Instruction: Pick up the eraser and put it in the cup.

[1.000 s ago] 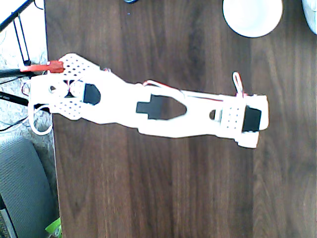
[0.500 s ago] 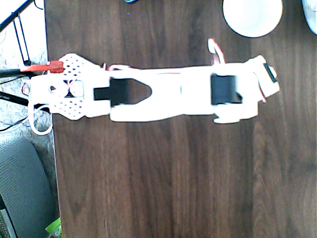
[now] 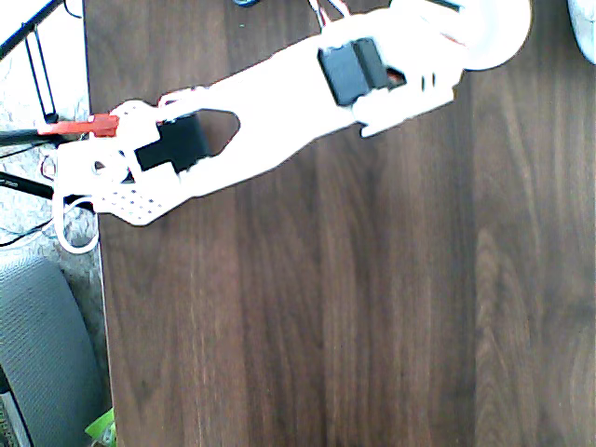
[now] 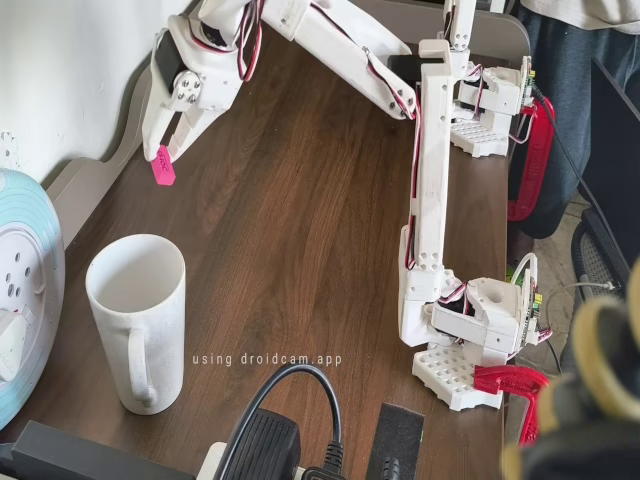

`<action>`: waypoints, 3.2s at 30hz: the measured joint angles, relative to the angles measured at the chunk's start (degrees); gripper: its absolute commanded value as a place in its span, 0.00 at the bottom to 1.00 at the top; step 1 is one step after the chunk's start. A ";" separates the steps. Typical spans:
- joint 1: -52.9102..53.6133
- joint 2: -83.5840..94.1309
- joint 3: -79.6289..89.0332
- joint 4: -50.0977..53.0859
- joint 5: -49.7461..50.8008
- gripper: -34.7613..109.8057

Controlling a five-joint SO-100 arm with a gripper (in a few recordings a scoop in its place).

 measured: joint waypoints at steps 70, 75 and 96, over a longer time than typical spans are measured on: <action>20.74 101.43 115.58 -29.27 -35.07 0.24; 22.32 101.69 123.13 -30.94 -34.98 0.24; 18.37 101.87 124.01 -20.13 -27.51 0.25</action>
